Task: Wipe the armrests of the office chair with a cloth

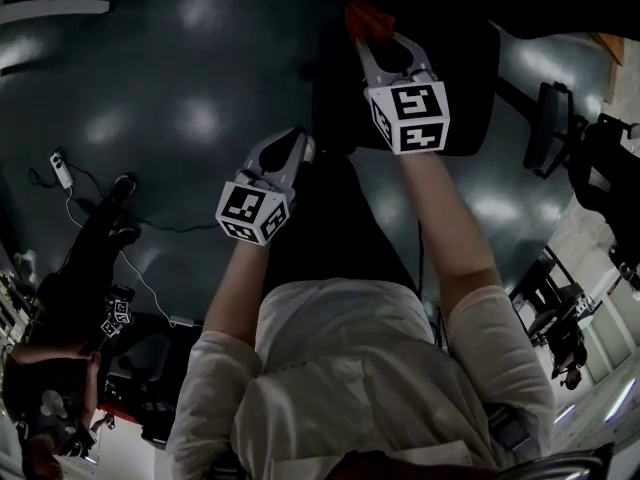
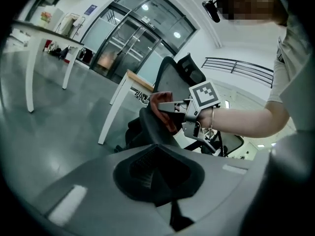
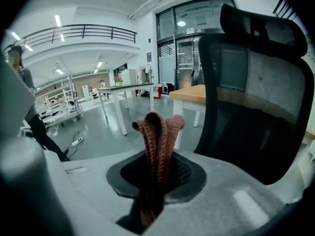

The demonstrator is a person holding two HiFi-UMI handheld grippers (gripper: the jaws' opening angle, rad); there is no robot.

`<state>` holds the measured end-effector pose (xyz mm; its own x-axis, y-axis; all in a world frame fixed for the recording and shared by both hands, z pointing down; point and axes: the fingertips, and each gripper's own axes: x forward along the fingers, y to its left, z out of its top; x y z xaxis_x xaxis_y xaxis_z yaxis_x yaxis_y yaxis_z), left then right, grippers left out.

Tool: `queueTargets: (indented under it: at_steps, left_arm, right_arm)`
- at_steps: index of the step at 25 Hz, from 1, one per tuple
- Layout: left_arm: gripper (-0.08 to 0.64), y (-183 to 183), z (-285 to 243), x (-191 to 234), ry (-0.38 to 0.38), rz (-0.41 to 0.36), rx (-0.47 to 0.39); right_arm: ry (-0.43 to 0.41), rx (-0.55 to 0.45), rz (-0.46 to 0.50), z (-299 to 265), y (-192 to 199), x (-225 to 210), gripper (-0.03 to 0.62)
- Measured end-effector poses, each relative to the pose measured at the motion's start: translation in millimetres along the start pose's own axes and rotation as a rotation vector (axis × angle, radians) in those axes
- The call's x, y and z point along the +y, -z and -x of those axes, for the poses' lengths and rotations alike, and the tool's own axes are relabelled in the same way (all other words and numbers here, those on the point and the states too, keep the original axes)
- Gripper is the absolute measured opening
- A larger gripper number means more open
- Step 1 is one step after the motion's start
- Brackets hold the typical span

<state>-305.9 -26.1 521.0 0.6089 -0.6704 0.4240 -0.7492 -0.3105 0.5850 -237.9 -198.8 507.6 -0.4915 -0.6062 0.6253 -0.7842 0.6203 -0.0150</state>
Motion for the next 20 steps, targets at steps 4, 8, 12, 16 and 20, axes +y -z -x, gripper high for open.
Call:
queueTargets:
  at_steps: [4,8,12,16,20]
  left_arm:
    - [0.011,10,-11,-9,0.063,0.08,0.027]
    - [0.006,11,-12,-11,0.072,0.105,0.023]
    - [0.015,12,-12,-12,0.053,0.067,0.027]
    - [0.017,23,-10,-5,-0.024,0.041,0.06]
    - [0.017,36,-9,-7,-0.016,0.045,0.086]
  right_arm:
    - [-0.043,0.037,0.054,-9,2,14,0.052]
    - [-0.15,0.112,0.119,-7,5,43,0.051]
    - [-0.253,0.156,0.137,9,19,76,0.049]
    - [-0.289,0.148,0.098,38,41,101,0.048]
    - [-0.325,0.145,0.032,71,65,126,0.048]
